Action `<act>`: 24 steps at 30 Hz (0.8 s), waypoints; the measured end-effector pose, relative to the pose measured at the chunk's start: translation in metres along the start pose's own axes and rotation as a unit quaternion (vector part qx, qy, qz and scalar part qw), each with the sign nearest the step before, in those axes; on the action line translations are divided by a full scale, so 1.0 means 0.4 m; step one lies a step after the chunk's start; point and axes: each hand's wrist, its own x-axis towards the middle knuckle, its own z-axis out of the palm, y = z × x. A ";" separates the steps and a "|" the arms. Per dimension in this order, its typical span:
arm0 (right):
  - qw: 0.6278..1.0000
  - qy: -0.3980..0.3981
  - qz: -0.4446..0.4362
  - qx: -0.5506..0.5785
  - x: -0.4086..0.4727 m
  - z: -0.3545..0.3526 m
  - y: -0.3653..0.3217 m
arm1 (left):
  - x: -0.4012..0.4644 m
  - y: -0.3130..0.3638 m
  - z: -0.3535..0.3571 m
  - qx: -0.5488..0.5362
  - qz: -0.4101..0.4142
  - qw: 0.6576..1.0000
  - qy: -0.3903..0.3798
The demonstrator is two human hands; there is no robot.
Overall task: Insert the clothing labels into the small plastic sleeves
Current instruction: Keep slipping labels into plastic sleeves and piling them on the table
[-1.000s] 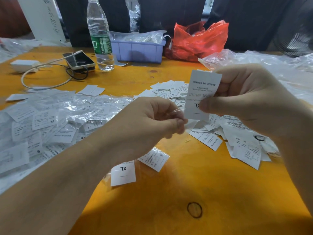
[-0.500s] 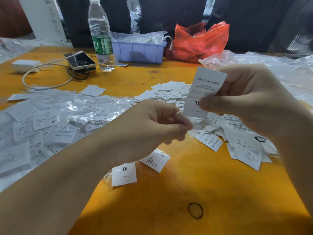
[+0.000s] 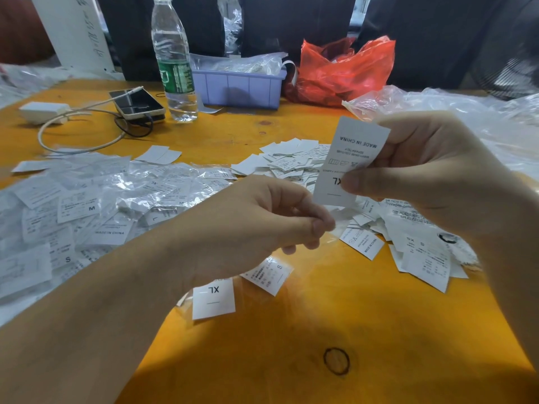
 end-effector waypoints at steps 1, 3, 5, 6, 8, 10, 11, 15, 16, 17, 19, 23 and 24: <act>1.000 -0.004 0.002 -0.001 0.000 0.000 -0.001 | 0.000 0.000 0.000 -0.004 -0.002 1.000 -0.003; 1.000 -0.011 0.007 -0.005 0.001 0.002 0.000 | 0.002 0.000 -0.001 -0.001 0.000 1.000 -0.004; 1.000 -0.015 0.012 -0.003 0.000 0.004 0.002 | 0.004 -0.002 -0.002 0.007 0.001 1.000 -0.001; 1.000 -0.017 0.015 -0.002 0.000 0.007 0.003 | 0.006 -0.004 -0.003 0.007 0.001 1.000 0.001; 1.000 -0.021 0.020 -0.006 0.000 0.013 0.003 | 0.007 -0.005 -0.003 0.003 0.004 1.000 0.004; 0.999 -0.021 0.026 0.002 0.001 0.021 0.005 | 0.007 -0.007 -0.003 0.006 0.012 1.000 0.008; 0.999 -0.019 0.031 0.009 0.001 0.025 0.007 | 0.008 -0.008 -0.004 0.007 0.016 1.000 0.012; 0.999 -0.020 0.043 -0.004 0.001 0.035 0.017 | 0.009 -0.012 -0.006 0.009 0.026 0.999 0.032; 0.999 -0.012 0.044 -0.009 0.002 0.034 0.018 | 0.009 -0.013 -0.006 0.011 0.027 0.999 0.035; 0.999 0.002 0.045 -0.012 0.003 0.030 0.019 | 0.009 -0.012 -0.005 0.014 0.025 0.999 0.035; 0.998 0.041 0.044 -0.001 0.006 0.023 0.017 | 0.010 -0.011 -0.003 0.017 0.019 0.999 0.032; 0.997 0.060 0.053 -0.011 0.006 0.012 0.016 | 0.011 -0.013 -0.003 0.024 0.015 0.999 0.039; 0.997 0.050 0.062 -0.022 0.006 0.012 0.017 | 0.011 -0.014 -0.004 0.023 0.016 0.999 0.043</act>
